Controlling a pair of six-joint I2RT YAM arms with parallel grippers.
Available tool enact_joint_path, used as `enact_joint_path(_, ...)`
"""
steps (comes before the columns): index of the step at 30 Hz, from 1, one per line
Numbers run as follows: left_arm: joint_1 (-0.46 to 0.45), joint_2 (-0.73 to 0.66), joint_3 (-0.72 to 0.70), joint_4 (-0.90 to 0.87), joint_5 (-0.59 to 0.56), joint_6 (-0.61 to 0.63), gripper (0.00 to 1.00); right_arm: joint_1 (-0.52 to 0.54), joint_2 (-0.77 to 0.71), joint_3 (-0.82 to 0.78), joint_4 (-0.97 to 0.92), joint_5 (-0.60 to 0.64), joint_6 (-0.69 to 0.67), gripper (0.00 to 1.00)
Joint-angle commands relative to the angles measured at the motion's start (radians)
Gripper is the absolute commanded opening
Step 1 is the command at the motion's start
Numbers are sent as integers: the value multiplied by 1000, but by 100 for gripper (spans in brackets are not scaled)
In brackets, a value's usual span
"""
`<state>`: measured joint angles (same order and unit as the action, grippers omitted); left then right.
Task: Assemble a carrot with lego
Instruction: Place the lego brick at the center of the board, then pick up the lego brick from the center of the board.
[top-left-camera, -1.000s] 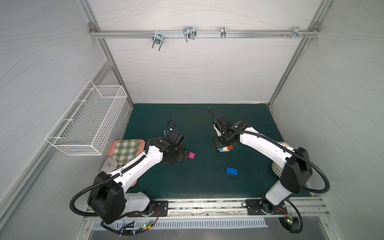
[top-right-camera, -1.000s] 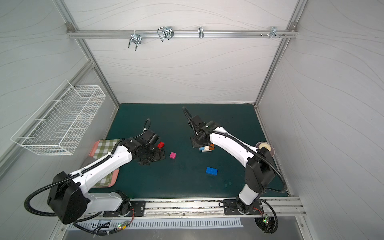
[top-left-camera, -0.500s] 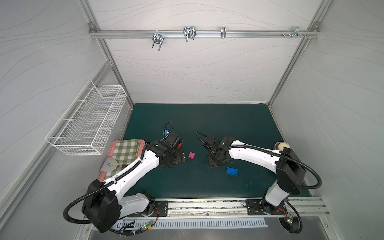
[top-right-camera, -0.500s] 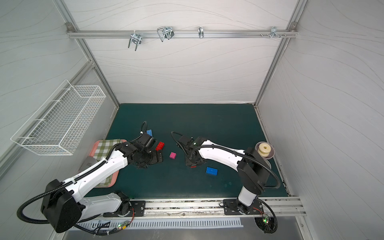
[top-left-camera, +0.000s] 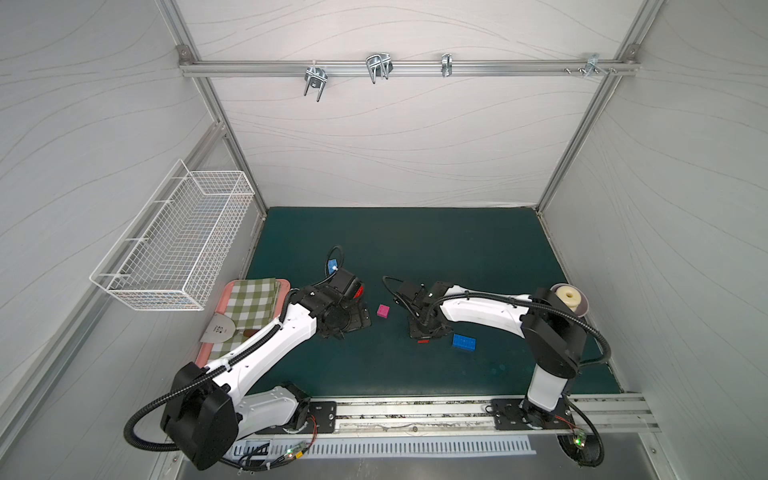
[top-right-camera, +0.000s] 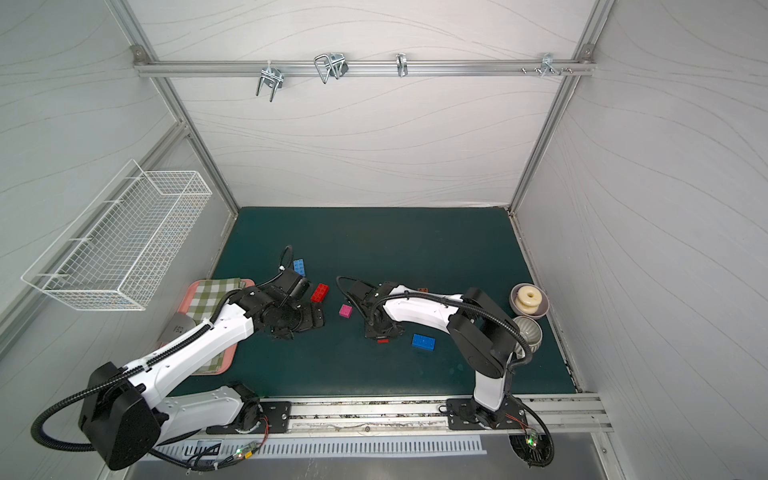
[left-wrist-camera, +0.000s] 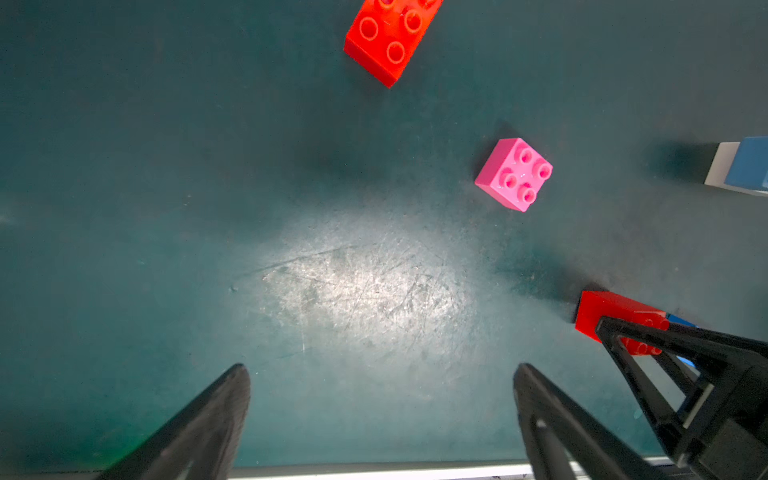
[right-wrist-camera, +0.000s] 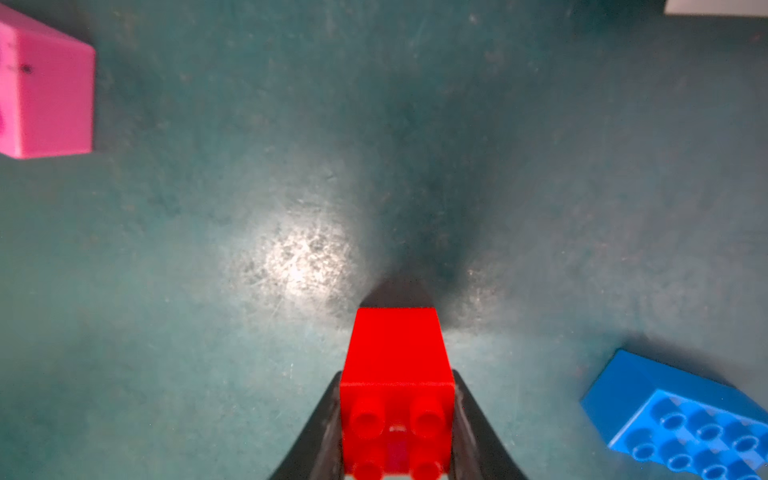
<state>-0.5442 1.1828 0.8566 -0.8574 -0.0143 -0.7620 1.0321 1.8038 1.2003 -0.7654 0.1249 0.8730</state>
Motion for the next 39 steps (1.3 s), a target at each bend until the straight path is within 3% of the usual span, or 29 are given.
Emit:
enact_joint_path(1,3,-20,7,-11,-26,-15,99,10,19,6,5,-19,31,54)
enact_joint_path(5,3,-26,4,-14,-27,-14,99,9,0,16,-11,-27,32,68)
enact_joint_path(14,3,-40,1,-12,-25,-6,99,-11,-216,24,-148,56,14,78)
enact_joint_path(23,3,-25,9,10,-6,12,99,-194,-424,-193,-171,-27,6,86)
enact_joint_path(31,3,-13,3,32,14,26,99,-323,-422,-303,-114,-98,-47,94)
enact_joint_path(39,3,-4,3,37,14,24,99,-348,-373,-373,-35,-141,-24,91)
